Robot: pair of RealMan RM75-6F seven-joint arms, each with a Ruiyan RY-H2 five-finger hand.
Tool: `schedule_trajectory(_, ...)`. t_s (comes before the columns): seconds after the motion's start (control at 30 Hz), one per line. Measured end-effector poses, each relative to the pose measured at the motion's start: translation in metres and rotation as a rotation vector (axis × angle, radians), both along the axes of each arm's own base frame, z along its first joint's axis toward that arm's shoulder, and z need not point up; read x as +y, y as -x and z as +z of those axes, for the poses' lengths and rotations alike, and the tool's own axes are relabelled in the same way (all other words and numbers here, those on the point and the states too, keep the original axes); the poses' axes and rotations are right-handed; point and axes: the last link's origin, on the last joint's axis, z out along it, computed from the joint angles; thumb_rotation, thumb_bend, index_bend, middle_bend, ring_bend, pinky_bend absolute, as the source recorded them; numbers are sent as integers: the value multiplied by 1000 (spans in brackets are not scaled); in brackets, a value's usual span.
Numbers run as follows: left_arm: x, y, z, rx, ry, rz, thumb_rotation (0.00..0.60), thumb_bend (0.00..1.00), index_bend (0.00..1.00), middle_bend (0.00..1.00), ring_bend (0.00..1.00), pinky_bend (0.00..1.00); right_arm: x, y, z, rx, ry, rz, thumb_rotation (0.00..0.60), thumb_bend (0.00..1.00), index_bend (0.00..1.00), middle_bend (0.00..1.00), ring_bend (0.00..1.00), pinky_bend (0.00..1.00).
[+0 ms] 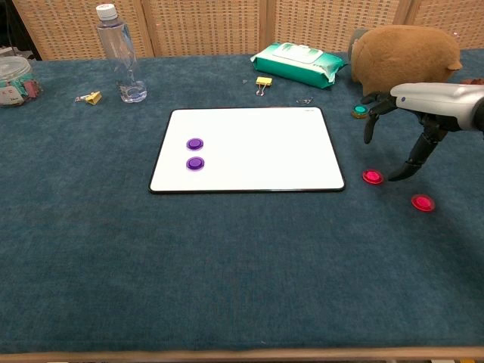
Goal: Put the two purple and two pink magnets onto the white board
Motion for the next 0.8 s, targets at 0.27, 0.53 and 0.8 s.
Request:
schedule_trajectory(0.27, 2, 0, 0, -5, 14, 1, 600, 102, 0, 0, 0, 0, -11, 5, -2, 32, 11, -38, 600, 205, 408, 0, 0, 0)
schedule_trajectory(0.53, 2, 0, 0, -10, 17, 2, 600, 102, 0, 0, 0, 0, -12, 8, -6, 35, 5, -51, 600, 214, 420, 0, 0, 0)
schedule_trajectory(0.8, 2, -1, -1, -10, 32, -2, 600, 102, 0, 0, 0, 0, -9, 13, -11, 37, -8, -58, 600, 214, 421, 0, 0, 0)
